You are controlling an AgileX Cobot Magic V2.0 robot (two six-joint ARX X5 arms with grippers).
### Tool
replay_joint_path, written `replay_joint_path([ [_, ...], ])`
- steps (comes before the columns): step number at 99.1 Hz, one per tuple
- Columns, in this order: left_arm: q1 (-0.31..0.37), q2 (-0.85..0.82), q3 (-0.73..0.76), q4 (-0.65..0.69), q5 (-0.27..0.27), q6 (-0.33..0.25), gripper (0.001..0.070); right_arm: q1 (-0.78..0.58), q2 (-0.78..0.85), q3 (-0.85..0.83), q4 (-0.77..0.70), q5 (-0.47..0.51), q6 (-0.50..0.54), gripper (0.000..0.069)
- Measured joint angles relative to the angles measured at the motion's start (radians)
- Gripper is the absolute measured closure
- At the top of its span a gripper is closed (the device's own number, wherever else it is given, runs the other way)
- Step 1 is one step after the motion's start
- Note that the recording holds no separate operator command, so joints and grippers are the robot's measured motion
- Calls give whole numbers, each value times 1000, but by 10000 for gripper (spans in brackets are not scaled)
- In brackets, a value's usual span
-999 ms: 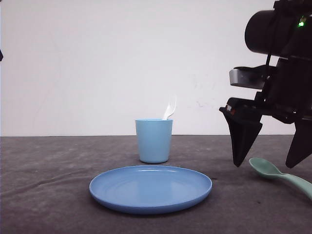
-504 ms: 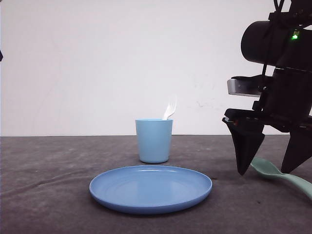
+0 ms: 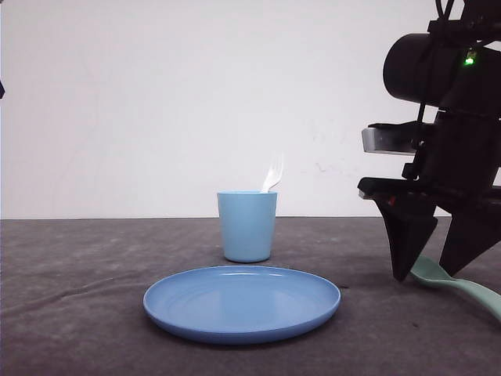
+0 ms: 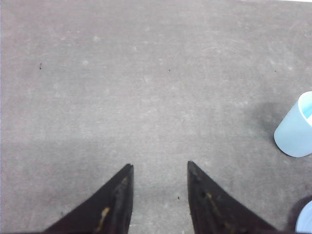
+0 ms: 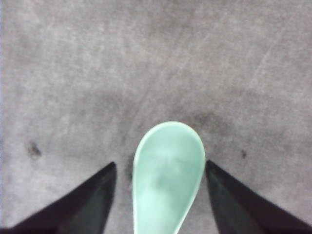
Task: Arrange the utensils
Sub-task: 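Lower the right gripper onto the mint-green spoon and close on it, then lift the green spoon with the right gripper over the cup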
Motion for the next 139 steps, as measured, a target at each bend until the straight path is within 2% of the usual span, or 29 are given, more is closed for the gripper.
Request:
replay_joint_path([
  [11,0,0,0,0,0,0,517,0,8,0,0,4,0,372],
  [31,0,0,0,0,0,0,517,-1,9,1,0,18,0,473],
  [60,0,0,0,0,0,0,517,5,5,12,-5,11,0,484],
  [75,0,0,0,0,0,0,517,41,-63,58,33,2,-17,484],
  [94,0,0,0,1,0,0,517,95,-112,124,200,-16,-72,484],
  [109,0,0,0,0,0,0,517,130,-111,125,420,-79,-107,484],
  [139,0,0,0,0,0,0,517,183,-67,125,837,-84,-157,484],
])
